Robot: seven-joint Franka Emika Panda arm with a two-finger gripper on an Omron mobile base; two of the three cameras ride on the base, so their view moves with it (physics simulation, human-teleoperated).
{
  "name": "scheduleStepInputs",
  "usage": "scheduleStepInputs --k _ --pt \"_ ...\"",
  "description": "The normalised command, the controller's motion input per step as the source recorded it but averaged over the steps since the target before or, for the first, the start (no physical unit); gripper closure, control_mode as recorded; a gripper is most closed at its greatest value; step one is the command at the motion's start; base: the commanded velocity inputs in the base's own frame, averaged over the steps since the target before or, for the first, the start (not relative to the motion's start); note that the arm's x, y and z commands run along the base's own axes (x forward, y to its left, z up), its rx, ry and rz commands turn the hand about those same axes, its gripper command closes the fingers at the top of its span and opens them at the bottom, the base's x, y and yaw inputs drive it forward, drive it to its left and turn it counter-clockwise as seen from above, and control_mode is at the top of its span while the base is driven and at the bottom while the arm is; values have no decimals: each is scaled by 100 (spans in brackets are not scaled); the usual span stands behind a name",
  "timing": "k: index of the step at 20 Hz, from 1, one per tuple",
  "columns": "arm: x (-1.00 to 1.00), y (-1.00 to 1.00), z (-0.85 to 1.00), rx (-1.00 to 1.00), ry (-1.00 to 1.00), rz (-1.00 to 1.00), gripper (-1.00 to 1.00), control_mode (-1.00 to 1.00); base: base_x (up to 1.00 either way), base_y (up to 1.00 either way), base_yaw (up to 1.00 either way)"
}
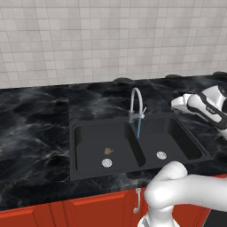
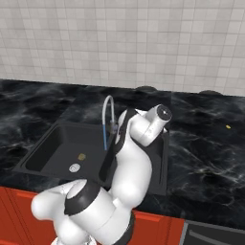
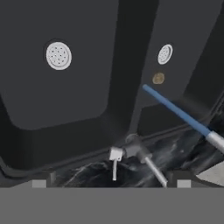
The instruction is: Turn on the sink faucet. Then move the garlic from the counter to the sink. Turn off the sink. Move the vegetable from the sink to the pot next to the stove. Finally move the pot to the rear left burner.
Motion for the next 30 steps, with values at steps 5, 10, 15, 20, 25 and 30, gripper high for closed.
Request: scheduleStepInputs --k 5,10,15,20,25,30 --pt "-13 9 6 2 26 -37 -100 -100 0 0 0" --pt "-13 6 0 10 23 -38 -100 -100 0 0 0" --pt "-17 0 0 22 13 -34 -100 -100 0 0 0" --pt "-15 0 0 28 12 -33 -100 -100 0 0 0" --pt "-13 0 0 28 12 -33 -100 -100 0 0 0" --pt "-7 0 0 29 10 -33 -100 -100 0 0 0"
